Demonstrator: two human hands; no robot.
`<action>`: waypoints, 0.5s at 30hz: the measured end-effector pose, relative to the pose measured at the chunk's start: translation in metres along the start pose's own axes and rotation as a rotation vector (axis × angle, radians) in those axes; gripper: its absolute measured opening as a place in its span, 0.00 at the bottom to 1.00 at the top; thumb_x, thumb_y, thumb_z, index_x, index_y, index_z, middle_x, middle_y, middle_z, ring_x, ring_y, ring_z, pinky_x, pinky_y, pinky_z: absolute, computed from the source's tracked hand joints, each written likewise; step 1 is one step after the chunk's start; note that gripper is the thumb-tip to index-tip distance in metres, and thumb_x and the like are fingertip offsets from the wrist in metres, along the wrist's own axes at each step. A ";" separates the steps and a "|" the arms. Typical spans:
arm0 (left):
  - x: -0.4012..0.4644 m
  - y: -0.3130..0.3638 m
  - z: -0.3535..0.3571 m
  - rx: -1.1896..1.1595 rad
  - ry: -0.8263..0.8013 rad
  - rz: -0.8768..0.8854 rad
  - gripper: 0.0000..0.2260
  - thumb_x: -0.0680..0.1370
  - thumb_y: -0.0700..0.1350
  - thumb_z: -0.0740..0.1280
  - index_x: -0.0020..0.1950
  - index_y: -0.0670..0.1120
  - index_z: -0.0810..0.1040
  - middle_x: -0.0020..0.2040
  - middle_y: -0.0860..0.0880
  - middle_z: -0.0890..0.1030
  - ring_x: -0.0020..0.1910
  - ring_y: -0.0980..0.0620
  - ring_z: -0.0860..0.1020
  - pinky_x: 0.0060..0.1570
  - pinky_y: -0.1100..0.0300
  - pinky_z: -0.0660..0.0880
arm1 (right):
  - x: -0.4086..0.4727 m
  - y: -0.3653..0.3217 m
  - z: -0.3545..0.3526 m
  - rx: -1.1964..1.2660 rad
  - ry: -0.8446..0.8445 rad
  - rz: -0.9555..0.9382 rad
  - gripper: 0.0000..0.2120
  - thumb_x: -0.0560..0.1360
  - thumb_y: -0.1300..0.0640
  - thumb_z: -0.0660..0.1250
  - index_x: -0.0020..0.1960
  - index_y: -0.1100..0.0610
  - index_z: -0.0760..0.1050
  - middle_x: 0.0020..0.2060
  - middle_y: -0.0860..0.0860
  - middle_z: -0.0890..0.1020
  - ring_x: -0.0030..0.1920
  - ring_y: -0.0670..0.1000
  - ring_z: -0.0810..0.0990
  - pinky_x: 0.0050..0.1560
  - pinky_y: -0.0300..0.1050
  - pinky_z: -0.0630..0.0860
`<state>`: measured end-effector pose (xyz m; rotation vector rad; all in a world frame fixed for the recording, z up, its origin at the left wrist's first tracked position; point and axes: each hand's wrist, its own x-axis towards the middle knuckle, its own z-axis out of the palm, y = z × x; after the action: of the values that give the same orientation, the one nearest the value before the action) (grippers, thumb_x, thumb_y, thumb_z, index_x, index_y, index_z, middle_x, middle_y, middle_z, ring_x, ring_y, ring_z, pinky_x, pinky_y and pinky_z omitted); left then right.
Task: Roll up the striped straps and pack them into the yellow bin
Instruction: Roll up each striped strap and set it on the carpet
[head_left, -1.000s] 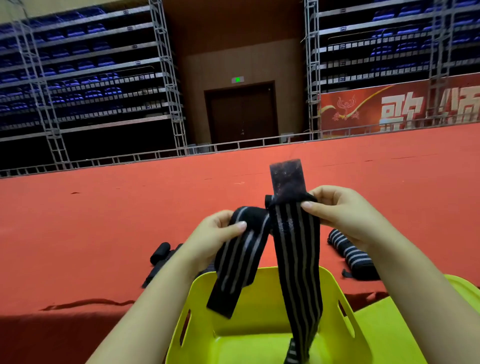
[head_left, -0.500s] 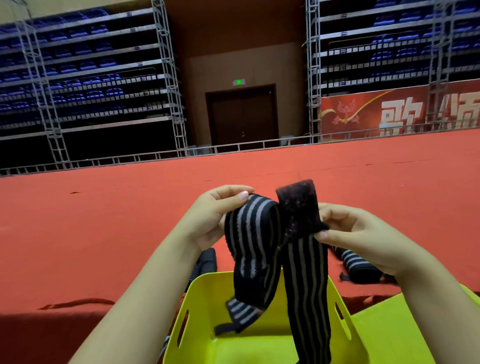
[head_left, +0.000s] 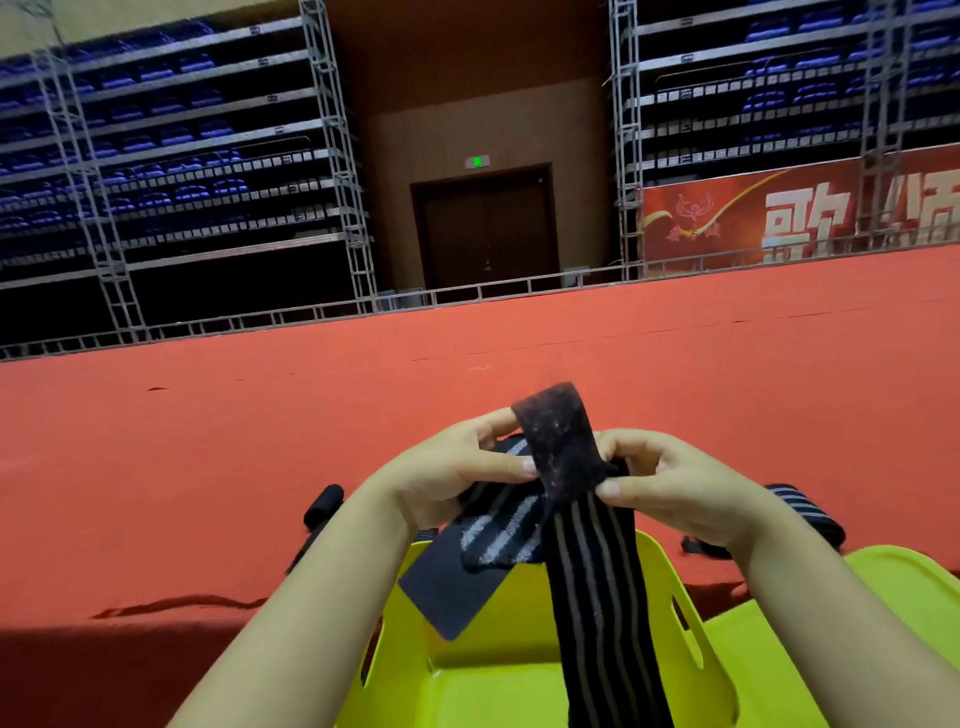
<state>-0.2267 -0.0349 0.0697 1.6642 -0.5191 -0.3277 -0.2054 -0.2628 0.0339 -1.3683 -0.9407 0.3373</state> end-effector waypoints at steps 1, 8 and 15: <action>-0.001 0.000 0.000 0.037 0.028 0.007 0.19 0.75 0.34 0.68 0.62 0.53 0.76 0.60 0.54 0.82 0.57 0.55 0.81 0.50 0.63 0.77 | 0.000 0.004 -0.001 -0.022 0.013 0.022 0.06 0.69 0.58 0.74 0.42 0.58 0.77 0.53 0.55 0.80 0.55 0.57 0.78 0.55 0.51 0.75; -0.007 -0.028 -0.018 -0.391 0.080 0.023 0.21 0.68 0.49 0.77 0.60 0.48 0.81 0.61 0.43 0.80 0.57 0.42 0.80 0.62 0.41 0.74 | -0.002 0.022 0.001 -0.115 0.228 0.055 0.04 0.69 0.57 0.73 0.42 0.56 0.80 0.41 0.54 0.82 0.44 0.52 0.80 0.49 0.47 0.75; -0.032 -0.059 -0.012 -0.456 0.166 0.222 0.30 0.56 0.41 0.84 0.57 0.51 0.83 0.58 0.40 0.82 0.50 0.41 0.83 0.46 0.50 0.81 | -0.008 0.035 -0.002 0.018 0.217 0.046 0.20 0.57 0.44 0.81 0.41 0.56 0.82 0.41 0.54 0.82 0.44 0.50 0.81 0.47 0.39 0.77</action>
<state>-0.2396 -0.0028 0.0105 1.1683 -0.4588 -0.1288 -0.1985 -0.2618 -0.0019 -1.3810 -0.7259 0.2264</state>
